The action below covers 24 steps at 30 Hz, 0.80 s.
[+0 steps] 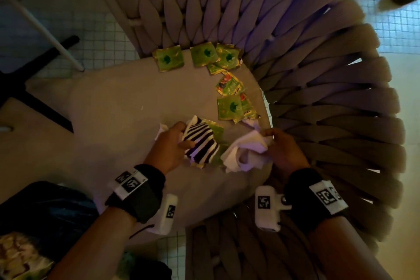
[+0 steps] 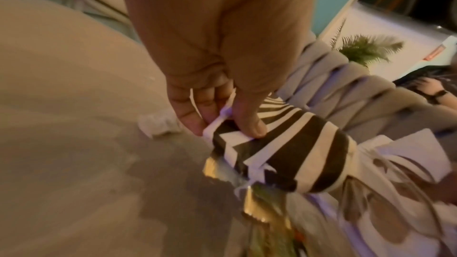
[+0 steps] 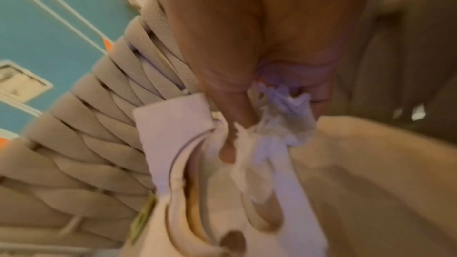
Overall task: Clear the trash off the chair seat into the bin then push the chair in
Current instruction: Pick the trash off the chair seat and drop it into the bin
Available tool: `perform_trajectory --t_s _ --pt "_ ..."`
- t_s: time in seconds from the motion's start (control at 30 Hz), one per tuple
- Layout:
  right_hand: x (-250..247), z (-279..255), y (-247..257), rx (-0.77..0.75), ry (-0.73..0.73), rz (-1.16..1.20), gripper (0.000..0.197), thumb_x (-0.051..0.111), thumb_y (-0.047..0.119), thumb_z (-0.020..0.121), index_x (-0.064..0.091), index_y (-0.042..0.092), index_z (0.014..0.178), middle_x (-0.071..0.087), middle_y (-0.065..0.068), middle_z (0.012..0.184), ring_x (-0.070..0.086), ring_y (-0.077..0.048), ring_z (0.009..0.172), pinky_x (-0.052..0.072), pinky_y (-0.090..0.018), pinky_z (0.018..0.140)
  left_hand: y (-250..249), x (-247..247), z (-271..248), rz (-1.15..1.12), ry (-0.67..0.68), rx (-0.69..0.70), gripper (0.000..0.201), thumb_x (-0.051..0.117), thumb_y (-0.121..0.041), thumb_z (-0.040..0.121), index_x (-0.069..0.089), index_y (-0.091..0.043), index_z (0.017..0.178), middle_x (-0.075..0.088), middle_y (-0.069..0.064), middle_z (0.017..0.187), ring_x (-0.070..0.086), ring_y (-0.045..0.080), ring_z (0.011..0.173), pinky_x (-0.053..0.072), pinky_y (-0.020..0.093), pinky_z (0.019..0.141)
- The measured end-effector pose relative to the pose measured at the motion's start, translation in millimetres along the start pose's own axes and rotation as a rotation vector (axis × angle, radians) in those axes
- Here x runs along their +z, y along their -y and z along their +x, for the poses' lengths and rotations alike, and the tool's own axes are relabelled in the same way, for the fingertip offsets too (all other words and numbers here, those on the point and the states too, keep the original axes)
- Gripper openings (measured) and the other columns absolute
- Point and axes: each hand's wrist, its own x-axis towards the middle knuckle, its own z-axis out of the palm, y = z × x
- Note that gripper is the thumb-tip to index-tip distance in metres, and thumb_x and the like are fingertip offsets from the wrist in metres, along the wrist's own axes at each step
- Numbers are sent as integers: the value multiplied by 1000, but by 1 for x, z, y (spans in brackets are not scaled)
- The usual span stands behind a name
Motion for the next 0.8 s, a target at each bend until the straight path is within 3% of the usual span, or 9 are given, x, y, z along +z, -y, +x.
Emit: perform_trajectory --t_s 0.07,0.13,0.17,0.23,0.33,0.5,0.63,0.8 --pt "7 8 17 -60 -19 64 47 69 -17 67 56 -2 110 61 -14 89 60 -10 66 51 -12 52 9 -18 -5 -25 -90 -43 52 69 -8 82 46 -11 128 63 15 110 61 31 105 45 31 82" --pt "20 23 30 -77 -64 111 63 84 1 57 57 2 113 63 -23 105 64 -24 86 56 -33 77 15 -31 -4 -10 -133 -106 74 71 -7 80 31 -14 142 59 17 124 56 31 116 43 33 89" --pt "28 32 36 -55 -86 118 65 85 6 58 57 4 117 63 -23 112 62 -29 94 54 -40 82 17 -36 -2 19 -133 -146 80 71 -8 80 26 -13 146 56 19 131 53 32 121 42 35 94" --pt "41 48 45 -9 -125 112 68 82 12 67 53 6 128 61 -19 118 59 -27 94 52 -43 80 24 -39 8 106 -123 -184 71 70 -11 81 34 -8 142 55 19 133 53 34 121 41 37 97" --pt "55 67 50 20 -180 5 65 79 19 74 52 0 130 60 -19 124 61 -31 106 50 -43 91 35 -37 21 186 -150 -191 48 70 -17 81 55 -3 125 62 20 124 58 35 112 44 38 93" --pt "68 79 48 43 -322 -230 53 75 27 77 59 4 123 58 -19 129 57 -36 115 47 -38 91 43 -30 25 224 -180 -189 48 68 -18 84 54 -2 126 57 25 126 53 38 116 41 41 98" --pt "67 74 45 141 -369 -427 60 72 40 77 54 15 129 35 -18 142 35 -41 129 38 -47 102 43 -28 18 189 -191 -159 41 64 -14 87 55 -1 124 55 24 123 52 37 115 38 36 94" --pt "64 66 27 71 -262 -289 58 72 25 79 53 2 128 57 -20 130 56 -36 116 46 -38 92 52 -35 4 -58 -143 -157 44 60 -12 89 50 -7 131 58 15 131 54 29 121 39 34 100"
